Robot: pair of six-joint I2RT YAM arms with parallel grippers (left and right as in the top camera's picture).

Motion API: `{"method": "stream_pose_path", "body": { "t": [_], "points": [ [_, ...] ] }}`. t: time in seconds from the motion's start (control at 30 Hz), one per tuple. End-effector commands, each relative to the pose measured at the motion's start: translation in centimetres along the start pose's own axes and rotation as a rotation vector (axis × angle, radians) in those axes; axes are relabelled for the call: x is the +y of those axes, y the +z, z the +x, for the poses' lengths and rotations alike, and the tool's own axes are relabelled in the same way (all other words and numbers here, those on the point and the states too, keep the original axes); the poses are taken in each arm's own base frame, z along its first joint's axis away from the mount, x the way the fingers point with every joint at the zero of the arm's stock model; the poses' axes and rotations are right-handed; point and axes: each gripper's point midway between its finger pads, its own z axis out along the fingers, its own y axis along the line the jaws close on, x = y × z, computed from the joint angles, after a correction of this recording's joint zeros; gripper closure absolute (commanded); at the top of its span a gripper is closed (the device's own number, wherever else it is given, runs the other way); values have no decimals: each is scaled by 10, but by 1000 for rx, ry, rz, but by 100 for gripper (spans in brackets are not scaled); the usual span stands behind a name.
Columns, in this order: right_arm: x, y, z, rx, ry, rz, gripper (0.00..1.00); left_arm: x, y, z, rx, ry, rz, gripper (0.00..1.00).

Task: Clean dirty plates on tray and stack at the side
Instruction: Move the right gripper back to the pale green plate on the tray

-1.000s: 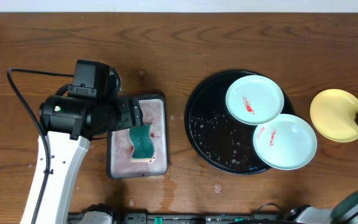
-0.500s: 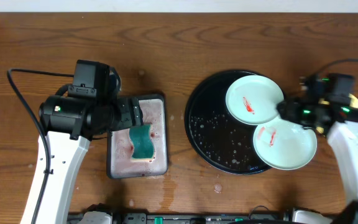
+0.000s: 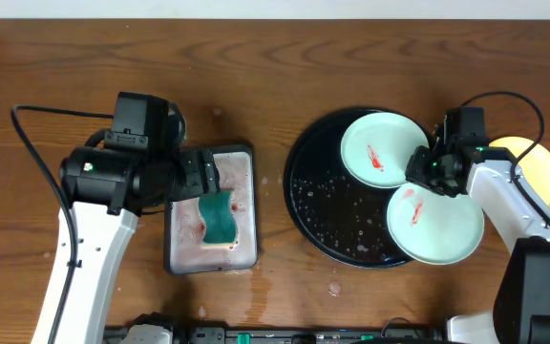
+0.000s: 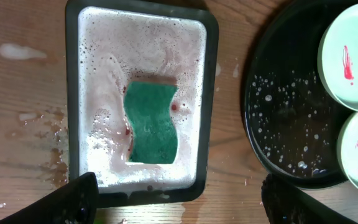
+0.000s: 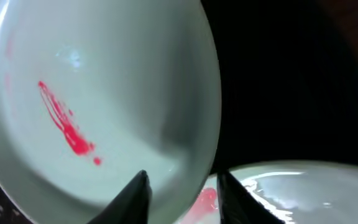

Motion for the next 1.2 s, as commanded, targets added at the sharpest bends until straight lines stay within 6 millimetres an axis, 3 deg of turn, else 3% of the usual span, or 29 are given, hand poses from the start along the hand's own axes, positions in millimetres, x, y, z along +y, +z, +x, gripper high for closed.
{"method": "stream_pose_path", "body": {
  "t": [0.0,0.17,0.23,0.33,0.4,0.47,0.57,0.7,0.77,0.8,0.87,0.93,1.07,1.17],
  "points": [
    [2,1,1,-1,18,5,76,0,-1,-1,-4,6,1,16],
    [14,2,-3,-22,-22,-34,85,0,-1,-1,-4,7,1,16],
    [21,3,-5,-32,-36,-53,83,0,-1,-1,-4,6,1,16],
    [28,6,-7,-50,-61,-54,71,0,-1,-1,-3,6,1,16],
    [37,4,-14,-80,-173,-84,69,0,-1,-1,-4,7,1,16],
    [47,-16,-21,-110,-335,-133,62,0,-1,-1,-3,6,1,16],
    [45,-55,-33,-157,-401,-112,60,0,-1,-1,-4,6,1,16],
    [17,-104,-30,-169,-335,-30,57,0,-1,-1,-3,6,1,16],
    [-14,-116,-18,-136,-266,75,54,0,-1,-1,-4,6,1,16],
    [-40,-119,-7,-89,-205,166,54,0,-1,-1,-4,7,1,16],
    [-73,-116,15,0,-128,265,55,0,-1,-1,-3,6,1,16],
    [-89,-107,31,52,-81,290,55,0,-1,-1,-3,6,1,16],
    [-110,-86,52,100,-34,309,55,0,-1,-1,-4,7,1,16],
    [-118,-76,54,84,34,313,56,0,-1,-1,-3,6,1,16]
  ]
}}
